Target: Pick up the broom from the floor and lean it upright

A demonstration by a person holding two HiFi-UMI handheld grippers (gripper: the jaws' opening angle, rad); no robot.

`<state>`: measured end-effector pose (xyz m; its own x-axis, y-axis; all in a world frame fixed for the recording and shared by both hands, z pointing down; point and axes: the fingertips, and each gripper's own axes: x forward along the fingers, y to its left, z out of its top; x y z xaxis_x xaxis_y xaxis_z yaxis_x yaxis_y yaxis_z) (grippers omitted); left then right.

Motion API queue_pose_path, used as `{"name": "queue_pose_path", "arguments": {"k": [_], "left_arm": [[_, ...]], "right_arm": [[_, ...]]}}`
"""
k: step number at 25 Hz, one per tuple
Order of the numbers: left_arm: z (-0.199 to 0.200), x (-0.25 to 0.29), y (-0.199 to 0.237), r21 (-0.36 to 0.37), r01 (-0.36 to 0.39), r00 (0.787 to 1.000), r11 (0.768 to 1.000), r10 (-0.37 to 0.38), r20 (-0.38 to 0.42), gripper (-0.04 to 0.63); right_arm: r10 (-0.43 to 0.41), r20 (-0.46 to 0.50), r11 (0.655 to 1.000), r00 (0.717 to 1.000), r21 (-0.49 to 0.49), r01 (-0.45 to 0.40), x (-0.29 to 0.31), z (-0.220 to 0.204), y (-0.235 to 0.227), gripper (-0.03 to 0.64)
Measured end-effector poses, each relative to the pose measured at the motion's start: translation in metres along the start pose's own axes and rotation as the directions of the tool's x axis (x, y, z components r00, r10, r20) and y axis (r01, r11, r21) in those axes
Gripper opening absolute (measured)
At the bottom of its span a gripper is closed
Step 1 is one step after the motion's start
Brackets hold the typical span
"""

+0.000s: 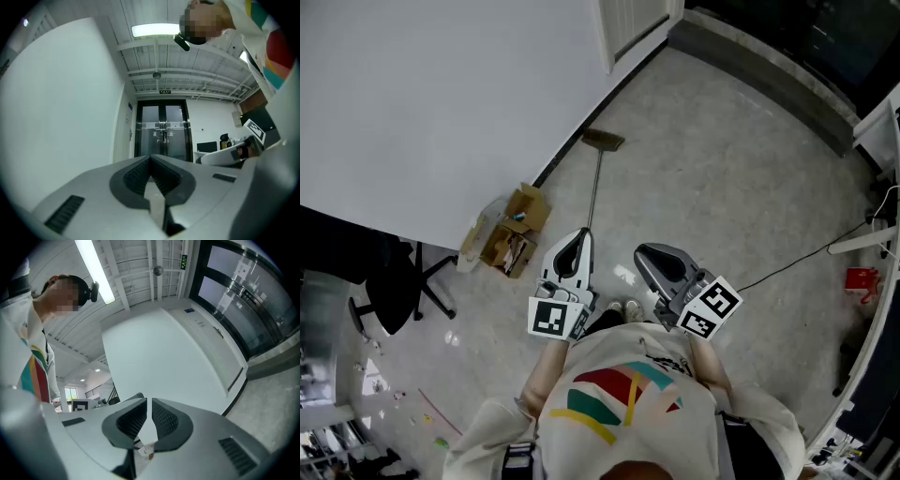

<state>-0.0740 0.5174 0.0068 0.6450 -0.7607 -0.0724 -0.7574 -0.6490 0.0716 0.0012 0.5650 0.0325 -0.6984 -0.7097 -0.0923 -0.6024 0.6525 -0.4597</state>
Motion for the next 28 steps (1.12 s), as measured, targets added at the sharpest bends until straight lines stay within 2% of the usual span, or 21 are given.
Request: {"name": "queue_pose_path", "arguments": {"k": [3, 6, 11, 16, 22, 28], "left_arm": [[-0.004, -0.006, 0.001, 0.018, -0.018, 1.0, 1.0, 0.018, -0.01, 0.046], [-0.003, -0.004, 0.015, 0.022, -0.041, 0.999, 0.999, 0.041, 0.002, 0.046], [-0.005, 0.014, 0.033, 0.004, -0.053, 0.998, 0.999, 0.053, 0.028, 0.046], [-0.026, 0.067, 0.069, -0.02, -0.02, 0.999, 1.0, 0.021, 0.038, 0.046], [-0.045, 0.165, 0.14, -0.072, -0.009, 1.0, 0.997, 0.011, 0.028, 0.046], [-0.052, 0.245, 0.23, -0.088, -0.05, 0.999, 0.995, 0.05, -0.003, 0.046]], "right_arm": [[0.031, 0.049, 1.0, 0.998, -0.003, -0.031, -0.009, 0.01, 0.003, 0.018], [0.061, 0.096, 0.998, 0.993, -0.027, -0.059, -0.003, 0.02, 0.002, 0.124], [0.011, 0.097, 0.996, 0.995, -0.092, -0.002, 0.011, 0.021, -0.02, 0.132], [-0.085, 0.014, 0.989, 0.996, -0.121, 0.086, 0.041, 0.015, -0.075, 0.13], [-0.239, -0.018, 0.964, 0.971, -0.128, 0.235, 0.093, 0.046, -0.176, 0.13], [-0.254, -0.074, 0.964, 0.964, -0.101, 0.246, 0.193, 0.08, -0.253, 0.13]]}}
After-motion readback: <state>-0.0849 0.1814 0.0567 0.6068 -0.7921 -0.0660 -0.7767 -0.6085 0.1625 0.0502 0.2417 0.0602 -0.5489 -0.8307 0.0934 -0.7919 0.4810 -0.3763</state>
